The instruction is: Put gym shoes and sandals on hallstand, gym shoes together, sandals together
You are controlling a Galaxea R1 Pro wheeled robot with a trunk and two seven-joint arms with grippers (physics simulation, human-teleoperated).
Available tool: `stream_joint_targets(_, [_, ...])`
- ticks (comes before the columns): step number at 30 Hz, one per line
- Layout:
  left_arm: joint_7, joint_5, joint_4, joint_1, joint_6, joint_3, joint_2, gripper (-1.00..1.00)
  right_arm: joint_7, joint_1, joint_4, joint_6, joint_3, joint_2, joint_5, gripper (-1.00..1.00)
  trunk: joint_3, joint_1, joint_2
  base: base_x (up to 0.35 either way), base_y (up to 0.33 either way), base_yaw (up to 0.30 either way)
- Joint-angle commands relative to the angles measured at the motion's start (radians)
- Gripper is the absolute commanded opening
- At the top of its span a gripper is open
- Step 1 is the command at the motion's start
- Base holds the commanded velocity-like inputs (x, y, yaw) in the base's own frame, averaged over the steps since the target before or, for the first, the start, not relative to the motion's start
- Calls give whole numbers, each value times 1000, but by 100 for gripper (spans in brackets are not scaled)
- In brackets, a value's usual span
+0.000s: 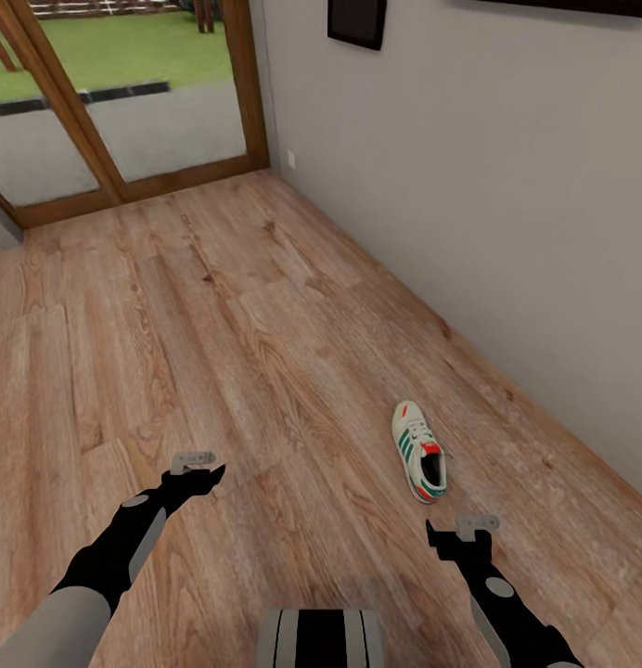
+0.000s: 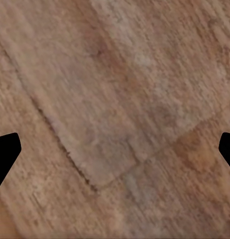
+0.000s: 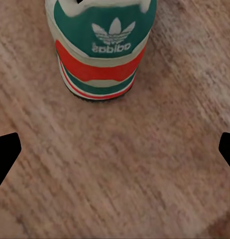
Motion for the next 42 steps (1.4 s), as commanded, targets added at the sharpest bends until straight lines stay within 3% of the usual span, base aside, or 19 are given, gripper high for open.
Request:
stream_joint_targets(1, [-5, 10, -1, 0, 9, 3, 0, 100, -2, 0, 1, -3, 0, 0, 0, 100, -1, 0, 0, 0, 0, 8])
stream_joint_targets(42, [1, 10, -7, -1, 9, 2, -1, 100, -2, 0, -1, -3, 0, 1, -1, 100, -2, 0, 0, 58, 0, 1])
